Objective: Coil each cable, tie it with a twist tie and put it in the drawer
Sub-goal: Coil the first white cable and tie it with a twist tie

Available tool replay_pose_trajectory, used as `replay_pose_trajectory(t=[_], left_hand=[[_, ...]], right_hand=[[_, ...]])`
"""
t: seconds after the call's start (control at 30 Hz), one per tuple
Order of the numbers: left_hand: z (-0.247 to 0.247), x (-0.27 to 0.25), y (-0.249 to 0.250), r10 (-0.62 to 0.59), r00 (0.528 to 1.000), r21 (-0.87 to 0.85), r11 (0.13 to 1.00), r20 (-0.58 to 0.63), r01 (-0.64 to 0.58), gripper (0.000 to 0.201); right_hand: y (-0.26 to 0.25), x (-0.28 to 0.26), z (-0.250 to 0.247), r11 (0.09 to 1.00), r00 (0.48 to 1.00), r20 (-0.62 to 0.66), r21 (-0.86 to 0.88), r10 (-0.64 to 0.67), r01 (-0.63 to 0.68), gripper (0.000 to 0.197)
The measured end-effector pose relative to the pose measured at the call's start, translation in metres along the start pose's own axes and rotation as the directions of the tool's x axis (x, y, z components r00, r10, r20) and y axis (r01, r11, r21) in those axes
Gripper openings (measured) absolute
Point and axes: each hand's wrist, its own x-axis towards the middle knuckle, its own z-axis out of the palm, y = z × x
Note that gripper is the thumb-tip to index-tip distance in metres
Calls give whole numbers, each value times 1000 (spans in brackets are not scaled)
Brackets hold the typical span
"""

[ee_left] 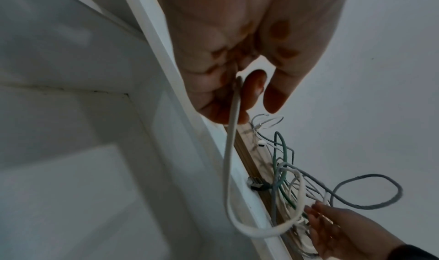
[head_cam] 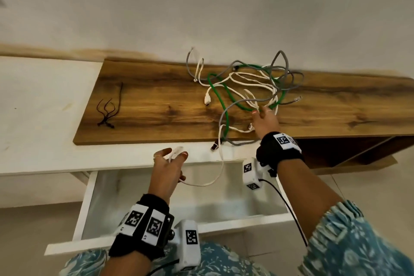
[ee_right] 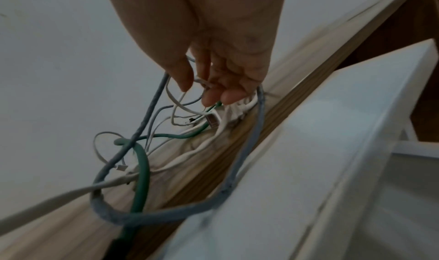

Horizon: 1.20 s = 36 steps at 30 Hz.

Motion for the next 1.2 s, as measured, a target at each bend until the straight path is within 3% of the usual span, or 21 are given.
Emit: replay_pose_trajectory(t=[0.13, 0.23, 0.33, 0.43, 0.6, 0.77, 0.87, 1.03, 1.13, 1.2], left_hand=[[6, -4, 0, 61, 996, 20, 998, 65, -63, 59], [15, -7, -3, 85, 992, 240, 965, 99, -106, 50], [23, -11, -10, 109, 983, 407, 899, 145, -160, 56], [31, -15, -12, 159, 975, 527, 821, 157, -219, 55], [38, -16, -11, 178, 977, 647, 733, 114, -209, 52], [41, -11, -8, 326, 945, 434, 849, 19, -302, 46], [45, -15, 4, 270, 959, 88, 957, 89, -278, 27], [46, -13, 16, 197, 974, -236, 957, 113, -166, 25], [44, -10, 20, 163, 976, -390, 916, 145, -95, 20], [43, -11, 20, 167, 971, -400, 912, 173, -86, 20]], right_hand=[[0, 2, 4, 989, 998, -29, 138, -52, 56, 30], [1, -10, 6, 942, 997, -49, 326, -66, 78, 20], [4, -29, 13, 894, 994, -72, 437, -79, 103, 15], [9, -50, 23, 890, 993, -40, 439, -115, 121, 17], [16, -96, 34, 908, 982, 18, 383, -188, 167, 24], [11, -106, 28, 917, 929, 176, 300, -325, 264, 18], [11, -109, 21, 900, 833, 368, 305, -414, 312, 20], [16, -112, 24, 864, 660, 573, 195, -485, 465, 21], [15, -112, 23, 900, 663, 615, 219, -427, 377, 18], [12, -108, 21, 924, 732, 567, 277, -378, 263, 16]])
